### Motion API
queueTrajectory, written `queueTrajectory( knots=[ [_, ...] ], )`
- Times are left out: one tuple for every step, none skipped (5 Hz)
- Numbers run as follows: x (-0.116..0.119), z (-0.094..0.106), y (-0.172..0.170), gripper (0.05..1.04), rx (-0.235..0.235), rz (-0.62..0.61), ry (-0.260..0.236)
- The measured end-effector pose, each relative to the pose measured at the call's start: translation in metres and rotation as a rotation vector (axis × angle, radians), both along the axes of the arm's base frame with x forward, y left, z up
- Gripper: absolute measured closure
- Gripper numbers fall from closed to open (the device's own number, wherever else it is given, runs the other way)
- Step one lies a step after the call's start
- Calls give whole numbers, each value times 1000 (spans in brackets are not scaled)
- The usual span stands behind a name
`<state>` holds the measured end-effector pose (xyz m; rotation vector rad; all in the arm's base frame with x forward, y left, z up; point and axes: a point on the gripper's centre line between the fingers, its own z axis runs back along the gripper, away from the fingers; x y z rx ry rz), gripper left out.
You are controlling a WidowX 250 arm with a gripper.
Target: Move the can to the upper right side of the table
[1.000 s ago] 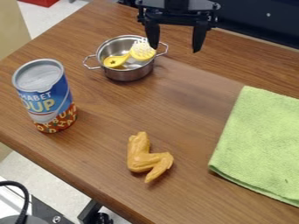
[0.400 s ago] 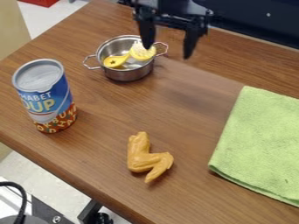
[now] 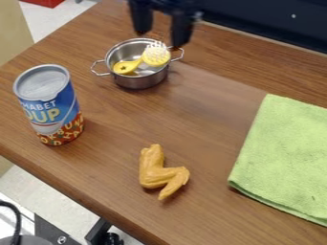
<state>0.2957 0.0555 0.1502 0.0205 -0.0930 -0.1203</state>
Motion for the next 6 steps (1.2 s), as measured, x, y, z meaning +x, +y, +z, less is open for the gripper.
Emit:
queueTrajectory(
  knots=[
    [-22,11,27,86,-38,-86,-44],
    [-38,14,47,86,-19,-132,-65],
    [-51,10,69,86,12,-169,-54],
    [-67,8,94,86,45,-201,-27],
    [-83,4,117,86,92,-274,-10],
    [-98,-1,131,86,91,-342,-2]
  ],
)
